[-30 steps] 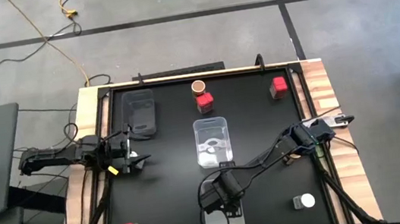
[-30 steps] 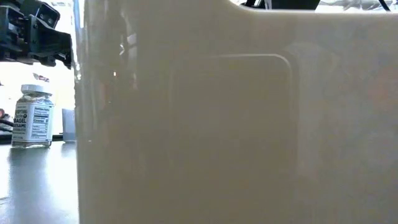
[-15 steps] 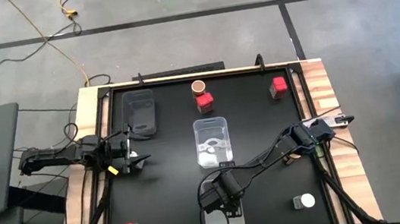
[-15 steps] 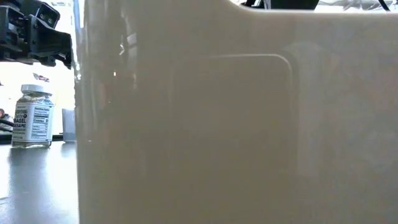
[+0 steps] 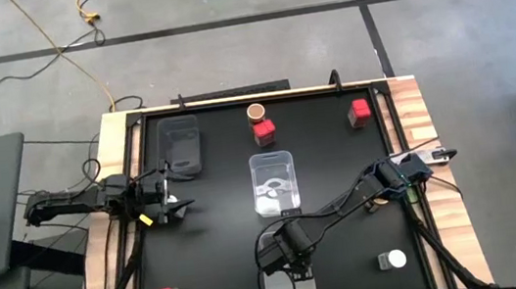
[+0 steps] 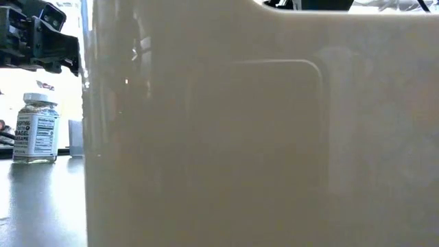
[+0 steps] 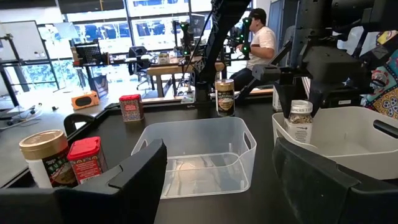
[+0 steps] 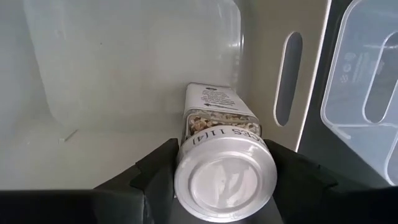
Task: Sort spices by type
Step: Put the white seasoning bottle into the white bin
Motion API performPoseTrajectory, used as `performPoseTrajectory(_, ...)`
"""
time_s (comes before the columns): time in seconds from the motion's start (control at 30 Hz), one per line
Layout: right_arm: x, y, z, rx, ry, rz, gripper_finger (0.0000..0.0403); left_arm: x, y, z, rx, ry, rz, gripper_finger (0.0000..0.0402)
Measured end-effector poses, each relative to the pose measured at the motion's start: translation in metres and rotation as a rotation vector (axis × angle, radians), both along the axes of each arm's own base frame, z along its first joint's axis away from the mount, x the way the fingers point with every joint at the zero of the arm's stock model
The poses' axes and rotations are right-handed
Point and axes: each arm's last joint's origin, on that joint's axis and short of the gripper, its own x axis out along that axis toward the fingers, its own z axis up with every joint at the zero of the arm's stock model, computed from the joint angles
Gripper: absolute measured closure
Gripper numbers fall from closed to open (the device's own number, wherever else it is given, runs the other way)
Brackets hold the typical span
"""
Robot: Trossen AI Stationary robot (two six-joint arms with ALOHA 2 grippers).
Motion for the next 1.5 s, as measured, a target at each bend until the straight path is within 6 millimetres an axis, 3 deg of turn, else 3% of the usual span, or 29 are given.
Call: performPoseTrajectory(1.5,0.002,-0.0018,0.0004,-0.019,-0.021,0.015,0.0159,0.0,0.0,0.0,0.0,0.0,0.0,0.012)
